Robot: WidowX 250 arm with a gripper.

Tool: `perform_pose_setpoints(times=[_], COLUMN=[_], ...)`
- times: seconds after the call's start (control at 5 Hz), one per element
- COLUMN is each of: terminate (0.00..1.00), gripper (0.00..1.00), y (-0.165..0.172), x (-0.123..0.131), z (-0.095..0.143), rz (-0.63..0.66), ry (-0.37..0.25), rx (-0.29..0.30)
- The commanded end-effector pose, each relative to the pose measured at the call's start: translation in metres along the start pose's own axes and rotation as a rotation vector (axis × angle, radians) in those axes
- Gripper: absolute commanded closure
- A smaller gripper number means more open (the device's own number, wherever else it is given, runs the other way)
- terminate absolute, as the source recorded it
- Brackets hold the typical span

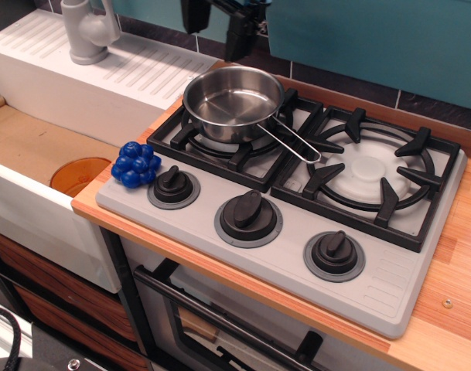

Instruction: Put pan on stove and put blueberry in pan

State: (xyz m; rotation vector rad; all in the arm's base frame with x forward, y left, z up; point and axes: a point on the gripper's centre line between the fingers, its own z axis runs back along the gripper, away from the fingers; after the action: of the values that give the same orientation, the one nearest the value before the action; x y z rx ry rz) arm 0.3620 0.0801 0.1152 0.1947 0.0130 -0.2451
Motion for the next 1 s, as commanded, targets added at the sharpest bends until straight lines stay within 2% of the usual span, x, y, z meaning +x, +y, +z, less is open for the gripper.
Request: perform_pose_setpoints(times=[0.0, 0.4, 0.6, 0.8], terminate=[0.00, 0.00, 0.00, 0.00], gripper=[0.00, 0.00, 0.00, 0.00], y=[0.008, 0.003, 0.000, -0.002], x=[0.006, -0.043, -0.062, -0.077], z=[0.031, 0.043, 0.037, 0.020], rz=[0.020, 0.099, 0.123, 0.132], ry=[-0.082, -0.106, -0.146, -0.198], rx=[0.039, 0.061, 0.079, 0.080])
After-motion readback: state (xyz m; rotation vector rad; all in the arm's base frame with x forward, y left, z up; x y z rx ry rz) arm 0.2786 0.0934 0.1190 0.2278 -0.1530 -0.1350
